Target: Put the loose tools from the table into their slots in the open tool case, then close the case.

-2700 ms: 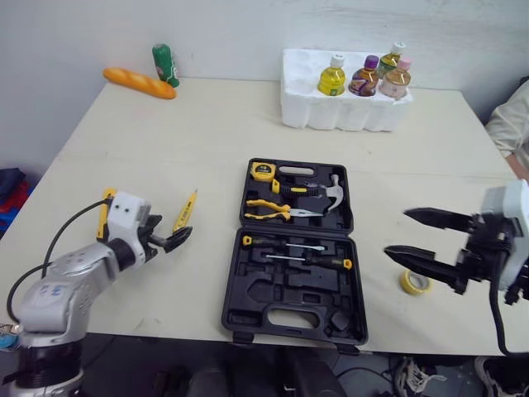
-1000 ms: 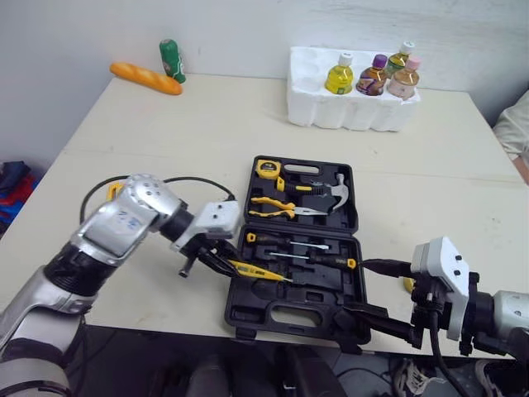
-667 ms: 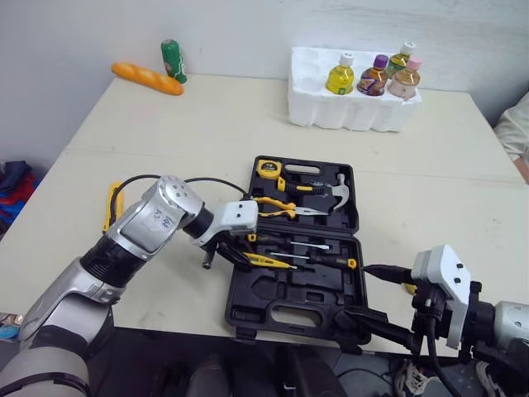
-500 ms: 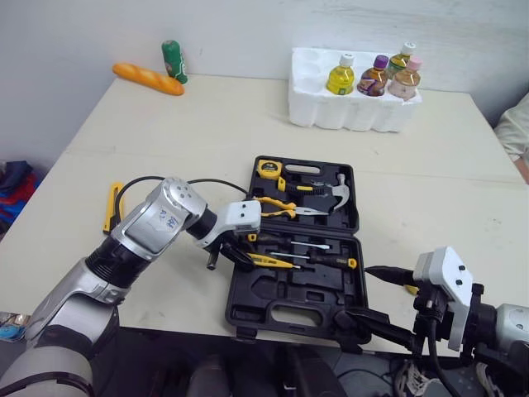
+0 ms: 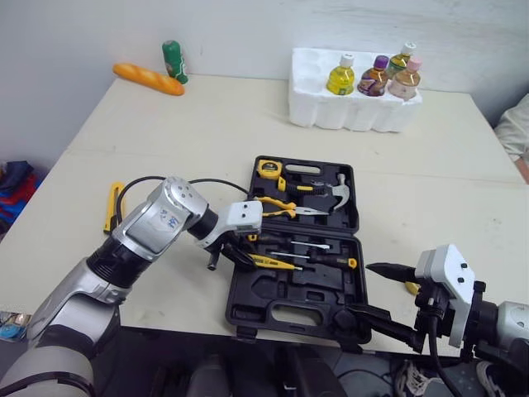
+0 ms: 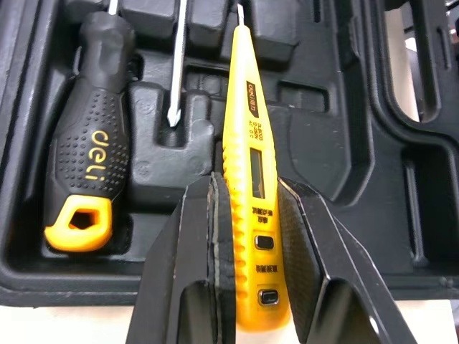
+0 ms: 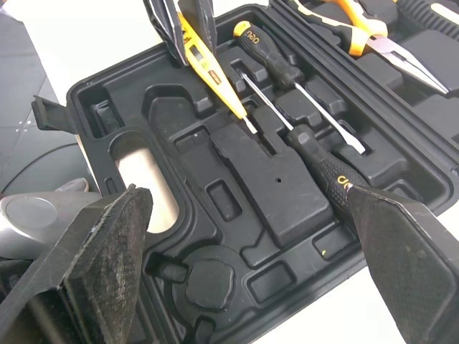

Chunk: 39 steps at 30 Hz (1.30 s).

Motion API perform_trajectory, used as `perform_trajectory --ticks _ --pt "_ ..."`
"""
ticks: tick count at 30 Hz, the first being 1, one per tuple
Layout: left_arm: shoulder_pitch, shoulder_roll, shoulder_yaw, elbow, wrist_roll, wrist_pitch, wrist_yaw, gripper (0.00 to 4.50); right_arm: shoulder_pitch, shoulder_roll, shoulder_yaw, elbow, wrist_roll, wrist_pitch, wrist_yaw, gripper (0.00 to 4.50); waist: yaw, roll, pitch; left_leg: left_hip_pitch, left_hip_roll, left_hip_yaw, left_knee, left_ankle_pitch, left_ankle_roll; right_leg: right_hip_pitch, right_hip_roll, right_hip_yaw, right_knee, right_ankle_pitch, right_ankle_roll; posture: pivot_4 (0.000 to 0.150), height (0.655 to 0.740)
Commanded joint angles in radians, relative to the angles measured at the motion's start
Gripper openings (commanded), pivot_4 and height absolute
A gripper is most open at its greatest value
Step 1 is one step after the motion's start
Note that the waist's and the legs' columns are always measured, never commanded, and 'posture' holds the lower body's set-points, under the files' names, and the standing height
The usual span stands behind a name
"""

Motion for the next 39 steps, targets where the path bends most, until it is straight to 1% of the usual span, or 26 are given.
perform_trajectory --ticks 1,8,16,22,23,25,28,30,31,34,35,37,38,39 --pt "-0.031 -0.003 0.022 -0.036 -0.007 -0.002 -0.004 0.54 -0.004 0.003 0.002 -0.014 -0.008 -0.018 0.005 4.5 0.001 0.0 0.0 0.0 0.0 0.0 0.0 0.0 0.0 0.0 0.0 0.0 0.0 0.0 0.0 0.15 0.7339" --pt "-0.03 -0.054 -0.005 0.0 0.031 -0.001 0.045 0.54 -0.009 0.007 0.014 -0.016 -0.011 -0.018 -0.001 4.5 0.0 0.0 0.0 0.0 0.0 0.0 0.0 0.0 0.0 0.0 0.0 0.0 0.001 0.0 0.0 0.15 0.7339" --pt "-0.006 -0.043 -0.03 -0.013 0.047 -0.01 0.036 0.54 -0.014 0.01 0.021 -0.014 -0.015 -0.015 -0.011 4.5 0.0 0.0 0.0 0.0 0.0 0.0 0.0 0.001 -0.001 0.0 0.0 0.0 0.001 0.0 0.0 0.15 0.7339" --pt "-0.006 -0.07 -0.027 0.004 0.047 0.003 0.064 0.54 -0.022 0.006 0.027 -0.007 -0.018 -0.014 -0.011 4.5 0.001 0.0 0.0 0.0 0.0 0.0 0.001 0.001 -0.001 0.0 0.0 0.0 0.001 0.0 0.0 0.15 0.7339" --pt "-0.005 -0.068 -0.026 -0.002 0.043 0.012 0.061 1.04 -0.025 0.005 0.028 -0.006 -0.018 -0.014 -0.011 4.5 0.001 0.0 0.0 0.0 0.0 0.0 0.001 0.001 -0.001 0.0 0.0 0.0 0.001 0.0 0.0 0.15 0.7339" --pt "-0.004 -0.049 -0.015 -0.021 0.025 0.026 0.04 1.6 -0.028 0.004 0.029 -0.005 -0.018 -0.013 -0.011 4.5 0.0 0.0 0.0 0.0 0.0 0.0 0.001 0.001 -0.001 0.0 0.0 0.0 0.001 0.0 0.0 0.15 0.7339" --pt "-0.009 -0.01 -0.002 -0.041 0.007 0.026 -0.003 2.92 -0.03 0.003 0.029 -0.004 -0.017 -0.012 -0.009 4.5 -0.002 0.0 0.0 0.001 0.0 0.0 0.001 0.001 -0.001 0.0 0.0 0.0 0.002 0.0 0.0 0.15 0.7339" --pt "-0.006 0.01 0.045 -0.01 -0.025 -0.018 -0.03 3.83 -0.029 0.003 0.031 -0.002 -0.02 -0.013 -0.007 4.5 -0.002 0.0 0.0 0.001 0.0 0.0 0.001 0.001 -0.001 0.0 0.0 0.0 0.002 0.0 0.0 0.15 0.7339" --pt "0.002 0.005 0.076 0.011 -0.048 -0.051 -0.037 4.15 -0.029 0.004 0.034 -0.001 -0.023 -0.014 -0.006 4.5 -0.001 0.0 0.0 0.001 0.0 0.0 0.001 0.001 -0.001 0.0 0.0 0.0 0.002 0.0 0.0 0.15 0.7339" --pt "0.047 -0.061 0.177 0.085 -0.123 -0.197 -0.038 4.15 -0.034 0.007 0.043 0.005 -0.028 -0.017 -0.005 4.5 0.001 0.0 0.0 0.001 0.0 0.0 0.001 0.001 -0.001 0.0 0.0 0.0 0.002 0.0 0.0 0.15 0.7339" --pt "0.071 -0.096 0.21 0.129 -0.137 -0.283 -0.029 4.15 -0.037 0.008 0.05 0.005 -0.03 -0.017 -0.006 4.5 0.002 0.0 0.0 0.0 0.0 0.0 0.002 0.001 -0.001 0.0 0.0 0.0 0.002 0.0 0.0 0.15 0.7339" --pt "0.104 -0.147 0.255 0.194 -0.159 -0.402 -0.035 3.58 -0.044 0.01 0.06 0.007 -0.034 -0.017 -0.008 4.5 0.002 0.0 0.0 0.001 0.0 0.0 0.002 0.001 0.0 0.001 -0.001 0.0 0.002 0.0 0.0 0.15 0.7339" --pt "0.116 -0.161 0.264 0.217 -0.168 -0.431 -0.054 3.29 -0.046 0.009 0.063 0.008 -0.035 -0.017 -0.007 4.5 0.002 0.0 0.0 0.001 0.0 0.0 0.003 0.001 0.0 0.001 -0.001 0.0 0.002 0.0 0.0 0.15 0.7339" --pt "0.124 -0.173 0.271 0.233 -0.182 -0.44 -0.075 2.88 -0.048 0.008 0.063 0.009 -0.035 -0.017 -0.006 4.5 0.001 0.0 0.0 0.0 0.0 0.0 0.003 0.001 0.0 0.001 0.0 -0.001 0.002 0.0 0.0 0.15 0.7339"
